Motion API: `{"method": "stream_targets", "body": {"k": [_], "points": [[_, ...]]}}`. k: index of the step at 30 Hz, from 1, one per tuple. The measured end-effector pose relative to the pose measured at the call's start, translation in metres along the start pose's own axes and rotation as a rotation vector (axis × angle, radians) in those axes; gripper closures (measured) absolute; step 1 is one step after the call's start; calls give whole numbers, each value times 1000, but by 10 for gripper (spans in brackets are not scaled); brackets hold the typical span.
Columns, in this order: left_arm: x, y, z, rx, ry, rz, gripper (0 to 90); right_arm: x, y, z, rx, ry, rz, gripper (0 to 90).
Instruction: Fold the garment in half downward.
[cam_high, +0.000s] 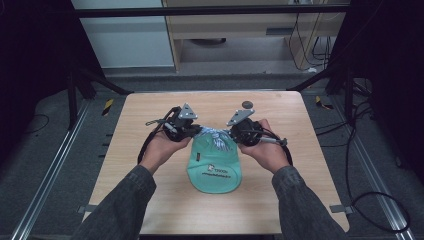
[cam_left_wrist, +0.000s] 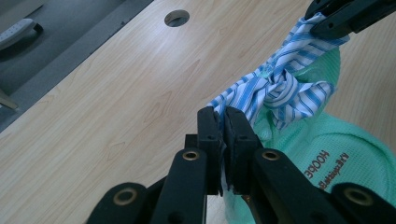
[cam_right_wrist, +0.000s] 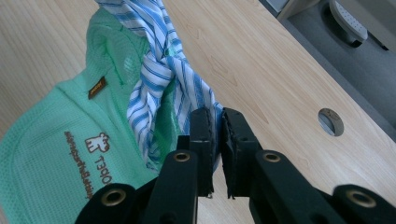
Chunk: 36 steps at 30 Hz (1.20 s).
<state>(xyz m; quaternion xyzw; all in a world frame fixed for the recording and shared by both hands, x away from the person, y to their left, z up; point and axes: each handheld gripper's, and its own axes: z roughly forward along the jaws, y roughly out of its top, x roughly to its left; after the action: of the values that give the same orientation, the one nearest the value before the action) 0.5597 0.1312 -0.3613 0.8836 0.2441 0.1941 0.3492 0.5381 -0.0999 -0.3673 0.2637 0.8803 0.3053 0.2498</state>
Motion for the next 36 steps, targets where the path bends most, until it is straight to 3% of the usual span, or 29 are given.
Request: {"method": "stream_targets", "body": {"k": [15,23,36], "points": [[0,1,5,-7,8,-1,862,-3,0,2,2,-9,-4,831],[-4,-2,1,0,12,29,862,0,-3,5,-3,-5,-9,832],[1,-1,10,1,22,17,861,-2,-4,9,0,-9,-2,830]]}}
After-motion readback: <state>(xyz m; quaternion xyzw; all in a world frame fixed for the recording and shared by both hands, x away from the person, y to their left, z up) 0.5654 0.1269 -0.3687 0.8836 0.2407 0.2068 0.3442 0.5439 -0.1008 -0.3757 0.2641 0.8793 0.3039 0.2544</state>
